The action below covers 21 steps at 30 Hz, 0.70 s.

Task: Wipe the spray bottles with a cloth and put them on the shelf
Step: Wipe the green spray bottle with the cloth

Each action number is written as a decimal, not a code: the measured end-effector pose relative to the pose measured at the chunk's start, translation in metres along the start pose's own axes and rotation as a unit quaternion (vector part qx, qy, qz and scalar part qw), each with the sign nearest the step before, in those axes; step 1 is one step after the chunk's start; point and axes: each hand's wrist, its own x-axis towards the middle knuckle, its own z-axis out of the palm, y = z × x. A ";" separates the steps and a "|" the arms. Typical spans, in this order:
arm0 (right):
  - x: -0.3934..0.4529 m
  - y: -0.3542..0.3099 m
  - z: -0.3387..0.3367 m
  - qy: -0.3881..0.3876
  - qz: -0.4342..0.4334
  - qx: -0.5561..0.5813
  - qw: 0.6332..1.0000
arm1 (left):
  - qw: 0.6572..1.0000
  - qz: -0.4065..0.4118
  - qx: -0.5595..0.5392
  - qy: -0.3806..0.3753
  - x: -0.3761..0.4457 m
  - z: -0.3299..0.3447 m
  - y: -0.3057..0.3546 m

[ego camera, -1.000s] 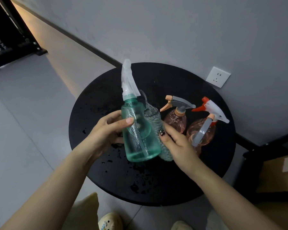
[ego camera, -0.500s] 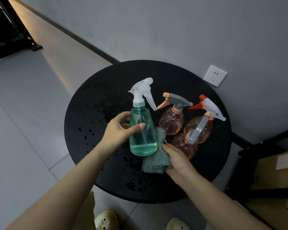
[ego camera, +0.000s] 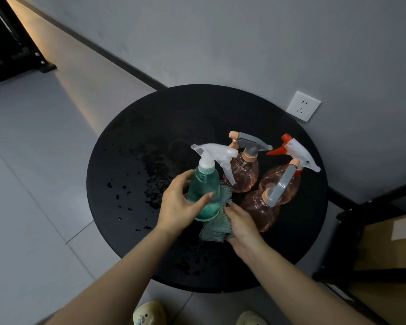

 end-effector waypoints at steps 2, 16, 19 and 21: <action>0.001 0.003 0.001 0.010 -0.005 -0.007 1.000 | 1.000 0.007 0.012 0.002 -0.002 0.004 0.001; -0.021 0.034 -0.011 0.059 -0.156 -0.163 0.972 | 1.000 0.017 0.002 -0.010 -0.009 0.012 -0.008; -0.036 0.050 -0.010 0.028 -0.199 -0.275 0.940 | 0.999 -0.006 -0.019 -0.034 -0.006 0.009 -0.008; -0.038 0.055 -0.006 0.003 -0.247 -0.339 0.908 | 0.998 -0.014 -0.024 -0.055 -0.003 0.004 -0.006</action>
